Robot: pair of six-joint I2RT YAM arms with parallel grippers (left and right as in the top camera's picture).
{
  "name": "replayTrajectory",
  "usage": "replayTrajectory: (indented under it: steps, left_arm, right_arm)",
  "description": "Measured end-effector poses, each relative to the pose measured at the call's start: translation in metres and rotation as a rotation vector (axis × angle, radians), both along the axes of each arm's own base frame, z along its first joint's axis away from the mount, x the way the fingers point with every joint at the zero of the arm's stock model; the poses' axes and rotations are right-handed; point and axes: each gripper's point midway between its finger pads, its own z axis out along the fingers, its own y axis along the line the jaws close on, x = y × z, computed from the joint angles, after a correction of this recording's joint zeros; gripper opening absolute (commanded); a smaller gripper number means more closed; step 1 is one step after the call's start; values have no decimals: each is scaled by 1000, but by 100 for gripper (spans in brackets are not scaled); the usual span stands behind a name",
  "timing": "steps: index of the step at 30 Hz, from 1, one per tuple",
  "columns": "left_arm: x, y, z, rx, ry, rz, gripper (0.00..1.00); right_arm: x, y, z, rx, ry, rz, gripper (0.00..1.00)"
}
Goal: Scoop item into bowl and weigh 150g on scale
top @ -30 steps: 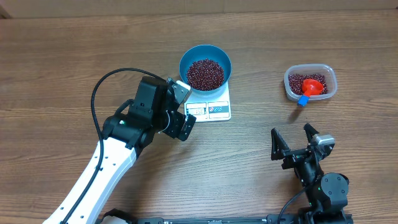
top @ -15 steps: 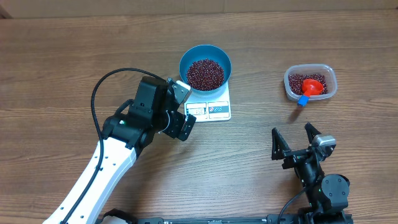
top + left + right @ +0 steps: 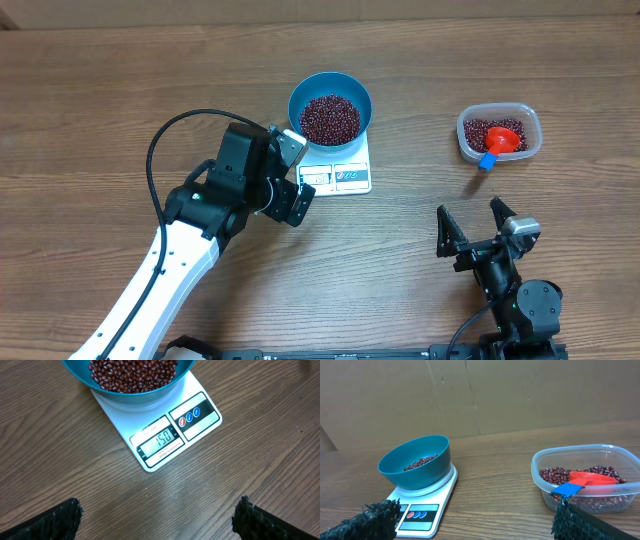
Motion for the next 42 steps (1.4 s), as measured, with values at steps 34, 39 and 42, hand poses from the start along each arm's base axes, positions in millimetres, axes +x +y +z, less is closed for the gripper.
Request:
replayTrajectory:
  steps: [34,39,42]
  left_arm:
    - [-51,157,18,-145,-874,472,99]
    - [-57,159,-6,-132,-852,490,100]
    - [-58,161,-3,-129,-871,497,100]
  right_arm:
    - [0,0,0,0,-1,0,100]
    - [0,0,1,0,-3,0,100]
    - [0,0,1,0,-2,0,100]
